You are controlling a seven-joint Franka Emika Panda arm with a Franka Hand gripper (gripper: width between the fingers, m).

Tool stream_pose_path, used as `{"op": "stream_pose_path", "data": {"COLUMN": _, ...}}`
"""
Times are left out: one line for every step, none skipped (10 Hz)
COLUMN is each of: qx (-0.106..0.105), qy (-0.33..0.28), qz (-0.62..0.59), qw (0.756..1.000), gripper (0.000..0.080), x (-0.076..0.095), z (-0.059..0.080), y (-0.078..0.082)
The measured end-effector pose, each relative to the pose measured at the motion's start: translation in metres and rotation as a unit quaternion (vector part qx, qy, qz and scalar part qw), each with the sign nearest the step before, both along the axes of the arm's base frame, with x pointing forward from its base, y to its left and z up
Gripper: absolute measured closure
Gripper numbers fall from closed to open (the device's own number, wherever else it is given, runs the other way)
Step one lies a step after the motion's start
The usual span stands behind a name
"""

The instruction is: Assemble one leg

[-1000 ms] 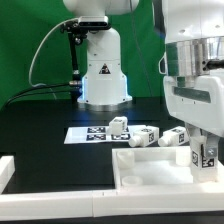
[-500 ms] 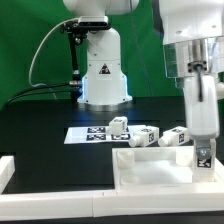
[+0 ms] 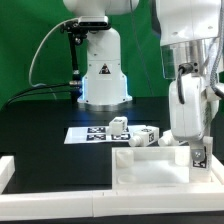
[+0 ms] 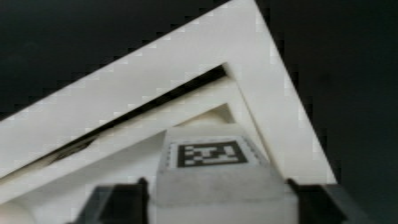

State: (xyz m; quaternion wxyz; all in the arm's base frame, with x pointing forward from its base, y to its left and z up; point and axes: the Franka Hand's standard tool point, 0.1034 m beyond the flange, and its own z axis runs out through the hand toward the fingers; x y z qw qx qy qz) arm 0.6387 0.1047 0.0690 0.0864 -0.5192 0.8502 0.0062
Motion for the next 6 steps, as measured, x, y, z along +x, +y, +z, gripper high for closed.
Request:
{"op": "stream_pose_path", "data": {"qx": -0.003, "qy": -0.006, "qz": 0.027, "qw": 1.0, "gripper": 0.0203, "x": 0.002, "z": 0.004, "y": 0.0}}
{"op": "stream_pose_path", "data": {"qx": -0.003, "qy": -0.019, "qz": 0.056, "qw": 0.998, "gripper": 0.0203, "x": 0.005, "z": 0.019, "y": -0.001}}
{"op": "stream_pose_path", "data": {"qx": 0.001, "qy": -0.034, "qz": 0.071, "qw": 0.997, "gripper": 0.0161, "x": 0.009, "z": 0.039, "y": -0.005}}
{"op": "stream_pose_path", "data": {"qx": 0.005, "qy": -0.052, "qz": 0.069, "qw": 0.996, "gripper": 0.0153, "x": 0.012, "z": 0.055, "y": -0.008}}
{"op": "stream_pose_path", "data": {"qx": 0.006, "qy": -0.055, "qz": 0.069, "qw": 0.996, "gripper": 0.0153, "x": 0.012, "z": 0.061, "y": -0.009}}
{"op": "stream_pose_path", "data": {"qx": 0.006, "qy": -0.053, "qz": 0.069, "qw": 0.996, "gripper": 0.0153, "x": 0.012, "z": 0.058, "y": -0.009}}
